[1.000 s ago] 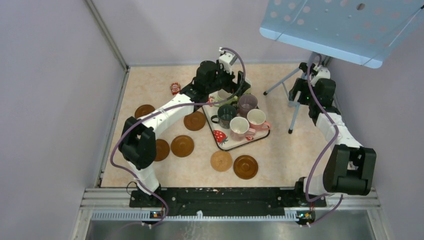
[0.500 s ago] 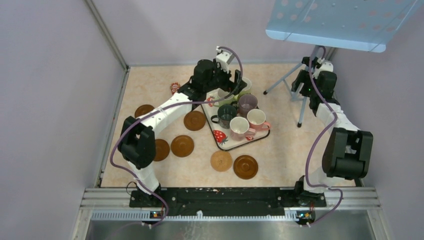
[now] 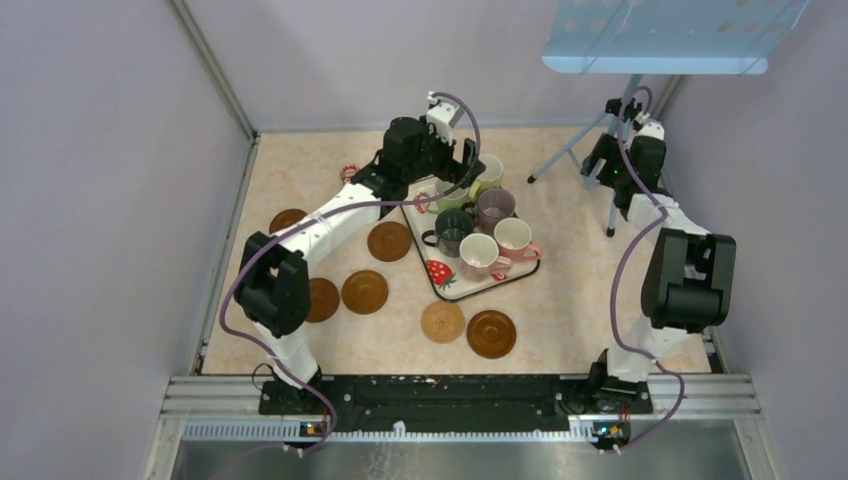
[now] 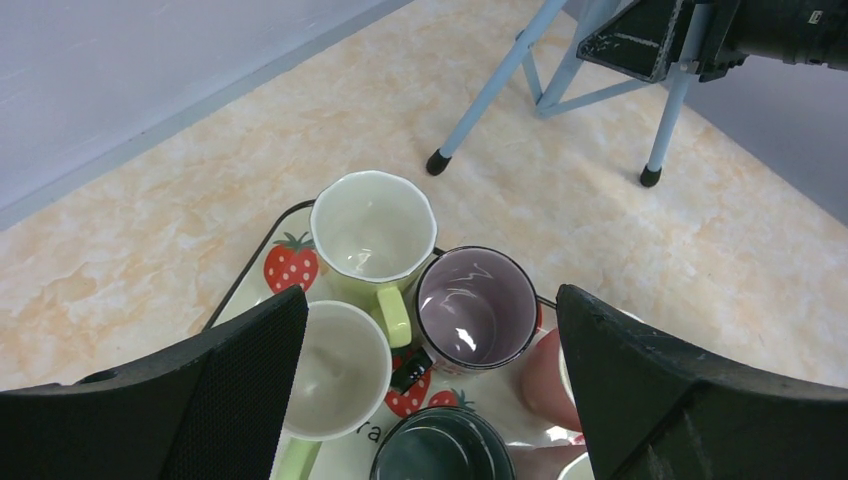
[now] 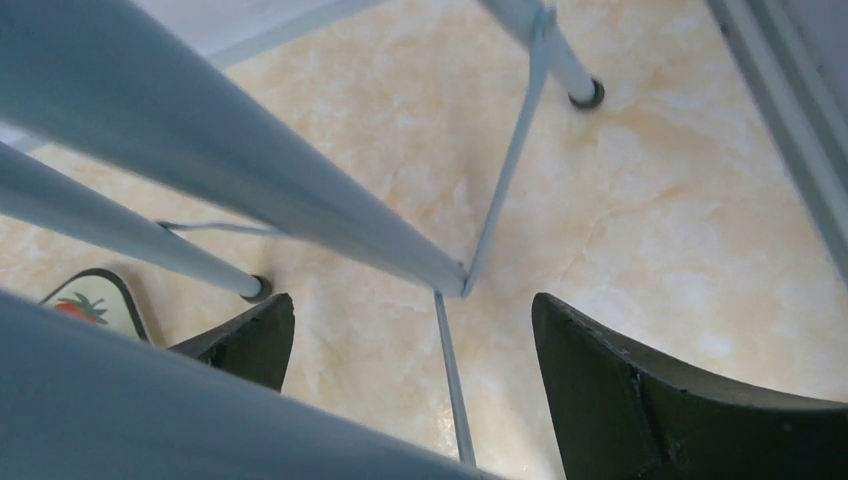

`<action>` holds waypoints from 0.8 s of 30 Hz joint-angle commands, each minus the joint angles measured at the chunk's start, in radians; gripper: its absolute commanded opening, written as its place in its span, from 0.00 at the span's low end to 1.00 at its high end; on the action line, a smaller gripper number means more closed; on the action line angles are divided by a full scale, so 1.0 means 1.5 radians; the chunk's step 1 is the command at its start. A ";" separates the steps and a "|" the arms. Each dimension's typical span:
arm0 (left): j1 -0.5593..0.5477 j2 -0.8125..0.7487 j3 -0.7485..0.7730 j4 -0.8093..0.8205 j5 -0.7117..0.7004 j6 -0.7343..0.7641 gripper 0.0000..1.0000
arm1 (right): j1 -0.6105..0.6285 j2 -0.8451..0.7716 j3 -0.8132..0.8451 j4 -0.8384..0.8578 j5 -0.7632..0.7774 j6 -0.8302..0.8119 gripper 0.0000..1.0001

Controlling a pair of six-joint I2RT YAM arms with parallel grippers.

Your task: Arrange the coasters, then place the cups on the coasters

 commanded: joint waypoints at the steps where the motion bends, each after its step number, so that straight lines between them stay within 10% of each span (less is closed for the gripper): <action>1: 0.010 -0.032 0.014 0.004 -0.010 0.028 0.99 | 0.002 0.055 0.031 -0.040 0.012 0.031 0.87; 24: 0.031 -0.020 0.028 -0.012 -0.017 0.054 0.99 | 0.005 0.165 0.136 -0.026 -0.029 0.036 0.87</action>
